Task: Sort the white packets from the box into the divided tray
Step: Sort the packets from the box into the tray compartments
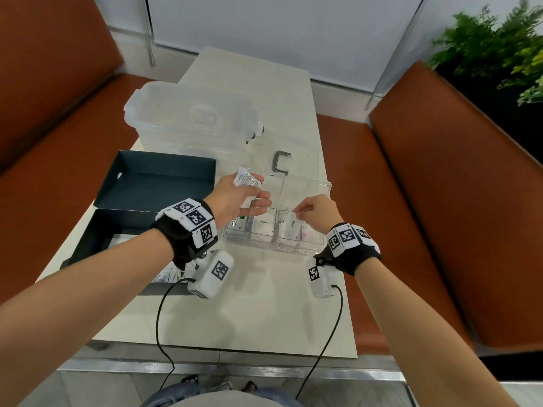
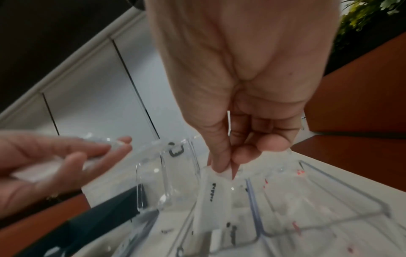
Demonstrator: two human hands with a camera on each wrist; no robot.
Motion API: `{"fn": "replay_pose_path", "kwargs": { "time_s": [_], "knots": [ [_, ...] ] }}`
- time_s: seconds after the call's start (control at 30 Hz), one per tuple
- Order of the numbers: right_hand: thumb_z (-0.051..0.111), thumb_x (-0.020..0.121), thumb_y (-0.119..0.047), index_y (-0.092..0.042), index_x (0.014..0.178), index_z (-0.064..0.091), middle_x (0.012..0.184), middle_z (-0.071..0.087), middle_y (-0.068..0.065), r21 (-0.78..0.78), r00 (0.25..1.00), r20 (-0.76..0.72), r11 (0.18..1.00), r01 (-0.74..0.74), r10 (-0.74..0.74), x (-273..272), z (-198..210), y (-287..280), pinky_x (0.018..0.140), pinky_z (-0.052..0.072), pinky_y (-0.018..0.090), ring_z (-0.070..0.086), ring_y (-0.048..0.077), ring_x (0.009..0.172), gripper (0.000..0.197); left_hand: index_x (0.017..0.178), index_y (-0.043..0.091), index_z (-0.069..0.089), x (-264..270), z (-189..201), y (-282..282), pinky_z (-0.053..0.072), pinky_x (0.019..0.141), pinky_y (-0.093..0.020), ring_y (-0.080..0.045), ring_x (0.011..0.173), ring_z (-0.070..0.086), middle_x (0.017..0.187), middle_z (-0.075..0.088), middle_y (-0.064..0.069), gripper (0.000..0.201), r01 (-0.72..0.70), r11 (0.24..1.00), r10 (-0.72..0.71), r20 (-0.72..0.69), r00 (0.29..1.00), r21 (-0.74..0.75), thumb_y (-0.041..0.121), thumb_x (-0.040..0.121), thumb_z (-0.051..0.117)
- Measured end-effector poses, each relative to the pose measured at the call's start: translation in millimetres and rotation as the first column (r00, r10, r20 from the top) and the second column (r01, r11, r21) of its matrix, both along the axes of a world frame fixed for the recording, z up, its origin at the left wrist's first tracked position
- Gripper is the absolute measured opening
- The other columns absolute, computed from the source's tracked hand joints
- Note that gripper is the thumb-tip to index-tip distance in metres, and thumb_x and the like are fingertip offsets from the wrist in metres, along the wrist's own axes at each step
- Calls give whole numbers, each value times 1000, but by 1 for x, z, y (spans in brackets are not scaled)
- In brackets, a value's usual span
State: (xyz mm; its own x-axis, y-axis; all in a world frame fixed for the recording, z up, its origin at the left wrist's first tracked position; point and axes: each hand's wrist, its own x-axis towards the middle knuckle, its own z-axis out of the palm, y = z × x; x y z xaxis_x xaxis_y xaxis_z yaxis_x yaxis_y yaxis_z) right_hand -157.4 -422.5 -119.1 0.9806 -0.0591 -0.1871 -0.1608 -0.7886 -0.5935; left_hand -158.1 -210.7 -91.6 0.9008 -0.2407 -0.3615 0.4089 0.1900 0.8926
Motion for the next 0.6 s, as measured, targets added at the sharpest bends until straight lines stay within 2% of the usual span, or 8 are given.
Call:
{"fn": "replay_pose_path", "kwargs": {
  "time_s": [0.07, 0.17, 0.23, 0.33, 0.4, 0.5, 0.6],
  "knots": [
    [62, 88, -4, -6, 95, 73, 98, 70, 12, -19, 1000, 5, 1000, -16, 16, 0, -7, 4, 75, 46, 23, 63, 20, 89, 13, 120, 3, 57, -1, 1, 0, 61, 68, -34, -30, 85, 71, 105, 66, -23, 27, 1, 1000, -1, -1, 1000, 2, -4, 95, 52],
    [58, 89, -3, -5, 95, 72, 99, 70, 12, -89, 999, 21, 995, -35, 37, 2, -16, 9, 74, 44, 22, 62, 20, 86, 15, 121, 3, 57, -1, 1, 1, 61, 69, -35, -30, 86, 70, 106, 66, -23, 28, -3, 1000, 4, -6, 1000, 3, -5, 95, 52],
    [55, 91, -2, -6, 96, 72, 100, 70, 12, -145, 999, 20, 988, -46, 50, 3, -21, 12, 76, 47, 23, 64, 22, 88, 18, 121, 3, 56, -2, 1, 2, 61, 70, -35, -31, 86, 70, 106, 66, -23, 28, -6, 1000, 6, -9, 1000, 0, -5, 95, 52],
    [52, 92, -2, -7, 98, 71, 104, 69, 11, -234, 996, -14, 969, -84, 83, 4, -25, 15, 87, 52, 31, 64, 26, 95, 21, 121, 3, 56, -3, 0, 4, 61, 70, -35, -31, 86, 71, 108, 66, -24, 27, -11, 1000, 11, -14, 1000, -2, -5, 95, 52],
    [53, 91, -1, -6, 96, 72, 104, 68, 11, -301, 993, -22, 947, -116, 114, 4, -26, 18, 88, 52, 36, 63, 27, 96, 20, 119, 4, 57, -3, 0, 5, 61, 68, -34, -30, 84, 71, 108, 66, -24, 25, -15, 1000, 15, -20, 1000, -10, -4, 96, 52],
    [58, 88, -2, -6, 95, 70, 105, 62, 14, -363, 992, -4, 924, -119, 126, 1, -27, 21, 88, 51, 39, 60, 30, 98, 15, 117, 6, 57, -4, 2, 3, 61, 66, -33, -28, 82, 72, 108, 66, -24, 20, -14, 1000, 13, -38, 999, -27, 6, 97, 54],
    [58, 89, -2, -7, 98, 66, 108, 58, 13, -396, 991, 18, 911, -115, 133, -4, -29, 21, 91, 47, 41, 59, 32, 97, 13, 123, 4, 55, -5, 5, 1, 62, 69, -35, -29, 87, 71, 111, 67, -25, 28, -20, 997, 12, -100, 995, -76, 18, 99, 52]
  ]
}}
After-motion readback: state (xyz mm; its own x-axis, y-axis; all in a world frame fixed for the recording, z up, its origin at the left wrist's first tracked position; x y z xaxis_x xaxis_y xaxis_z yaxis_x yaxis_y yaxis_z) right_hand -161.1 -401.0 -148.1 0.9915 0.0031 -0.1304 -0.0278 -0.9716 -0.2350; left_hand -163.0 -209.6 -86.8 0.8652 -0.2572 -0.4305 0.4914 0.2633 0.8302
